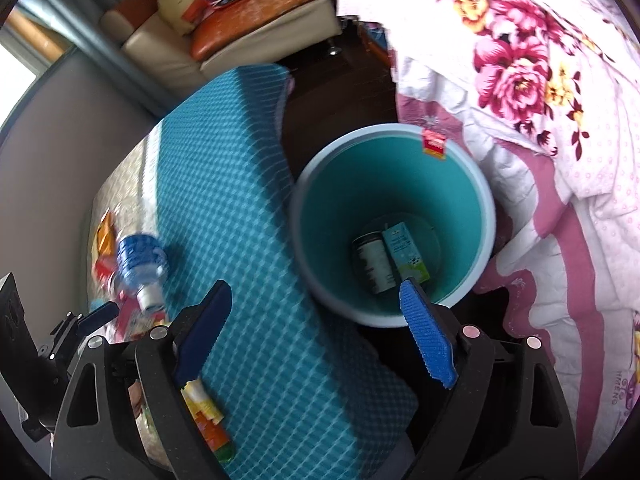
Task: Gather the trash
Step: 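Grasp the pink paper cup with the left tool while the right tool grasps the water bottle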
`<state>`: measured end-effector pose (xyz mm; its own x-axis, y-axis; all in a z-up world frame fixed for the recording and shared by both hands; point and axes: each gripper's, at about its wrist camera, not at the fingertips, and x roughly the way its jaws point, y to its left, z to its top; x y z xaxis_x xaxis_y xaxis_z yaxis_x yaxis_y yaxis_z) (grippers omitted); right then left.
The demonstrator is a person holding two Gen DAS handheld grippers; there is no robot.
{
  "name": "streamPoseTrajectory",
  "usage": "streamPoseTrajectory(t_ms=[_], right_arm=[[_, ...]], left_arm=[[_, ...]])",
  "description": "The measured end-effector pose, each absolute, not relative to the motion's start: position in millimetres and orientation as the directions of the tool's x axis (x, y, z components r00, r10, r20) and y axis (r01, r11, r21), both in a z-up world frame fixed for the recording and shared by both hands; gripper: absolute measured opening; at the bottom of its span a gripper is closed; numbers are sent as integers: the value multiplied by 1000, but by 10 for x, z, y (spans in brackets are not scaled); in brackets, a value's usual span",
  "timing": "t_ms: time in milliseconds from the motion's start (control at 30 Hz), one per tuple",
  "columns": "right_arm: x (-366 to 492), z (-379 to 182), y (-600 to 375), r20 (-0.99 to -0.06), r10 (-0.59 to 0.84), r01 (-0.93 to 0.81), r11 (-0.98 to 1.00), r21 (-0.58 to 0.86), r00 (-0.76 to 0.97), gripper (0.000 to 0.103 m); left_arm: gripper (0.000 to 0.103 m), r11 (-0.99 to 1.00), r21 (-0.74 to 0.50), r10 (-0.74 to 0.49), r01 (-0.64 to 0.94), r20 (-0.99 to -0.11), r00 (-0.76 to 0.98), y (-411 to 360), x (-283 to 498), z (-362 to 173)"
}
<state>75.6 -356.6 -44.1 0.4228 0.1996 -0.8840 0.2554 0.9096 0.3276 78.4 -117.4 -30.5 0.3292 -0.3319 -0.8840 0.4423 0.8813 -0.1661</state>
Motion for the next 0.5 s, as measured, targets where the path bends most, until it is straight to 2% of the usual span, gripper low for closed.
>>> streamPoseTrajectory(t_ms=[100, 233, 500], right_arm=[[700, -365, -3380, -881, 209, 230, 916, 329, 425, 82], [624, -284, -3133, -879, 226, 187, 926, 327, 419, 82], [473, -272, -2672, -886, 270, 118, 935, 335, 378, 82]], left_arm=[[94, 884, -170, -336, 436, -880, 337, -900, 642, -238], [94, 889, -112, -292, 444, -885, 363, -571, 425, -189], [94, 902, -33, -205, 431, -910, 360, -21, 92, -360]])
